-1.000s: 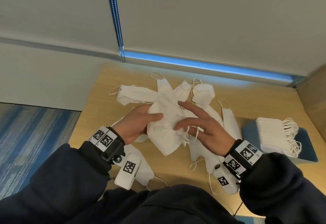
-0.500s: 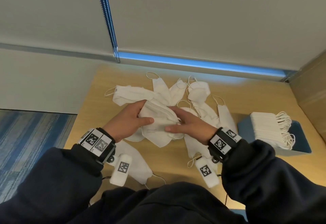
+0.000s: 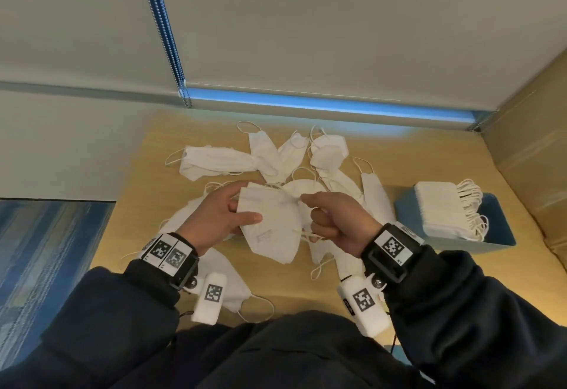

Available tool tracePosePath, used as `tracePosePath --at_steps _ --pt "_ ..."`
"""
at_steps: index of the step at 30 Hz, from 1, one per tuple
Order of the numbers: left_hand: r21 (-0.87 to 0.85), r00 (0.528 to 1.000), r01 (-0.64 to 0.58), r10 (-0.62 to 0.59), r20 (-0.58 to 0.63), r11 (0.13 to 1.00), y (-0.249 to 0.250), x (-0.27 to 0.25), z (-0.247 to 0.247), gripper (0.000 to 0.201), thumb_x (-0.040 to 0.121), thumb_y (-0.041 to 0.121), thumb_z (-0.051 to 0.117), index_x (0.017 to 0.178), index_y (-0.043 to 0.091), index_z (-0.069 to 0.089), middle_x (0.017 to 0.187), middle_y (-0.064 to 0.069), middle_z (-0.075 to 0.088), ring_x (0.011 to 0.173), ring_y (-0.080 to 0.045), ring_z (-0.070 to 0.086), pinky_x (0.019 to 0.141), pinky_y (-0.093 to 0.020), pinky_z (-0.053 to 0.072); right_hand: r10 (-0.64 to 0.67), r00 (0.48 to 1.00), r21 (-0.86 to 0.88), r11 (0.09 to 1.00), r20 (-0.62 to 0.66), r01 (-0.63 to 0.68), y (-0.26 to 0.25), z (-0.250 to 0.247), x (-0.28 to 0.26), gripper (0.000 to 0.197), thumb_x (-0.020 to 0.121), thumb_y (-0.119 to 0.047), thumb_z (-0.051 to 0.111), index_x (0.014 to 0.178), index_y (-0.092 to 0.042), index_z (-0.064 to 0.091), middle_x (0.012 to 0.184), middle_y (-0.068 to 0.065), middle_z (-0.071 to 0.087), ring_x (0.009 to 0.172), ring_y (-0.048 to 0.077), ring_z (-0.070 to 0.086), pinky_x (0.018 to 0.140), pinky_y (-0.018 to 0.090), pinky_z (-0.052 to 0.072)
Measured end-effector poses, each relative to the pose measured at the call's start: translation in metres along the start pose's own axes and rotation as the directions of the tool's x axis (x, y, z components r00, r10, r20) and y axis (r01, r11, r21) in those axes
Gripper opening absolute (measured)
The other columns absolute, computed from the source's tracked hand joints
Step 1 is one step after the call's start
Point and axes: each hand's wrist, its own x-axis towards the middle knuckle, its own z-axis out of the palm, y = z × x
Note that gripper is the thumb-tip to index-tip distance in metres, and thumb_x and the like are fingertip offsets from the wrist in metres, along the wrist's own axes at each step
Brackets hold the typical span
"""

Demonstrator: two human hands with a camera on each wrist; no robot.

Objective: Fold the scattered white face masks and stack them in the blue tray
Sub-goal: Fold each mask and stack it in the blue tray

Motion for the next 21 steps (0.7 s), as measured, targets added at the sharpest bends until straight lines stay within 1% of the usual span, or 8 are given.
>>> tracePosePath --at_steps 2,5,7,10,12,15,19,21 --pt "-0.027 1.000 0.006 -0.006 -0.011 1.000 0.007 0.005 0.013 0.035 0.091 0.002 0.070 0.120 0.021 0.069 0.105 -0.006 0.078 0.097 -0.026 0.075 0.076 -0.041 0.062 -0.083 0.993 -0.317 0.947 -0.086 0.052 -0.005 -0.009 -0.002 0.029 0.087 -0.028 0.077 0.090 -0.003 0.063 0.048 -0.008 0.034 0.042 0.012 0.030 0.058 0.033 0.039" --pt "-0.007 0.998 0.030 -0.030 -0.051 1.000 0.021 0.014 0.032 0.017 0.098 0.015 0.065 0.113 0.018 0.073 0.099 -0.009 0.079 0.085 -0.030 0.075 0.065 -0.036 0.062 -0.220 0.967 -0.478 0.868 -0.127 0.135 -0.006 -0.029 -0.011 0.016 0.085 -0.019 0.079 0.079 -0.007 0.072 0.048 -0.014 0.048 0.045 0.004 0.044 0.057 0.029 0.044" --pt "0.039 0.999 0.007 -0.005 -0.045 0.999 0.028 0.020 0.043 0.018 0.099 0.016 0.064 0.115 0.017 0.071 0.097 -0.011 0.078 0.083 -0.035 0.074 0.065 -0.038 0.063 -0.250 0.961 -0.482 0.860 -0.118 0.165 0.000 -0.046 -0.016 0.023 0.083 -0.013 0.080 0.067 -0.006 0.064 0.053 -0.007 0.047 0.052 0.008 0.046 0.056 0.029 0.041" --pt "0.132 0.997 -0.082 0.080 0.021 0.988 0.040 0.026 0.066 0.037 0.097 0.011 0.066 0.126 0.033 0.066 0.095 -0.008 0.076 0.082 -0.034 0.074 0.070 -0.046 0.063 -0.240 0.962 -0.452 0.878 -0.127 0.160 0.007 -0.072 -0.031 0.035 0.077 -0.012 0.083 0.074 0.011 0.058 0.067 0.010 0.047 0.064 0.020 0.044 0.058 0.032 0.038" --pt "0.217 0.988 -0.147 0.134 0.073 0.965 0.047 0.030 0.085 0.046 0.096 0.009 0.067 0.126 0.044 0.066 0.100 -0.002 0.073 0.088 -0.020 0.073 0.067 -0.044 0.064 -0.227 0.965 -0.426 0.892 -0.132 0.152 0.009 -0.087 -0.043 0.035 0.077 -0.011 0.084 0.071 0.010 0.056 0.069 0.011 0.045 0.065 0.021 0.042 0.058 0.031 0.037" --pt "0.359 0.971 -0.235 0.199 0.137 0.903 0.055 0.038 0.113 0.036 0.094 0.013 0.070 0.116 0.042 0.073 0.104 0.014 0.069 0.093 -0.004 0.068 0.064 -0.043 0.063 -0.214 0.960 -0.431 0.895 -0.179 0.119 0.012 -0.113 -0.060 0.026 0.075 -0.007 0.085 0.073 0.008 0.063 0.067 0.010 0.051 0.061 0.019 0.047 0.055 0.027 0.039" --pt "0.556 0.945 -0.328 0.258 0.202 0.764 0.060 0.054 0.145 0.026 0.088 0.022 0.078 0.104 0.042 0.075 0.090 0.024 0.067 0.078 -0.003 0.067 0.079 -0.039 0.059 -0.189 0.960 -0.428 0.900 -0.204 0.086 0.018 -0.147 -0.078 0.034 0.067 -0.012 0.090 0.086 0.009 0.071 0.072 0.013 0.059 0.063 0.021 0.050 0.058 0.031 0.039" --pt "0.560 0.946 -0.321 0.235 0.221 0.764 0.060 0.060 0.161 0.027 0.088 0.020 0.078 0.107 0.039 0.076 0.087 0.016 0.065 0.071 -0.009 0.068 0.078 -0.035 0.059 -0.202 0.955 -0.430 0.898 -0.219 0.091 0.021 -0.164 -0.088 0.024 0.070 -0.009 0.089 0.084 0.004 0.075 0.067 0.007 0.062 0.056 0.014 0.052 0.054 0.025 0.040"
